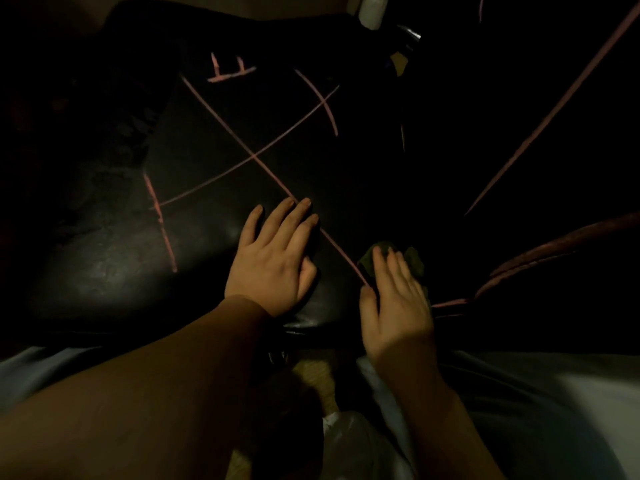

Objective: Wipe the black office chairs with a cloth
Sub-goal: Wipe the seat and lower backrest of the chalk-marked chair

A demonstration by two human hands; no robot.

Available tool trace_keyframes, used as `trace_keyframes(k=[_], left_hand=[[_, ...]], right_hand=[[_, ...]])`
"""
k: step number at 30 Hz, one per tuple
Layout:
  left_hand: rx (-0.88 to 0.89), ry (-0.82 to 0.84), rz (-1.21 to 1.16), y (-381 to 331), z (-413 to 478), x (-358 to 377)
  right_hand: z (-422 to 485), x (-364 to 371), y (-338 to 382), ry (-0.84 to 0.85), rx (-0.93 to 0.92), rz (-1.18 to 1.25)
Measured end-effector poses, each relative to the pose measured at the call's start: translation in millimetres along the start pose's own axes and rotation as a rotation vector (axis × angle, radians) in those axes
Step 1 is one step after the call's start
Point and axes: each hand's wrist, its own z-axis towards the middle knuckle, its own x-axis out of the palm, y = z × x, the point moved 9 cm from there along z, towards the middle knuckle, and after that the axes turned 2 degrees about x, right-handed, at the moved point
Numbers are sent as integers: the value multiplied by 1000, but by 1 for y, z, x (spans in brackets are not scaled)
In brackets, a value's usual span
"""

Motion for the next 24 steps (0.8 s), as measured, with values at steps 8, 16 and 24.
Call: trace_keyframes(k=[8, 16, 24], left_hand=[[2, -35, -15, -2, 0, 0], [4, -77, -5, -1, 0, -1], [27, -92, -9, 1, -2, -4]], right_hand=[[128, -2, 17, 44, -6, -77], [229, 3, 34, 4, 54, -21], [187, 7, 35, -5, 36, -87]])
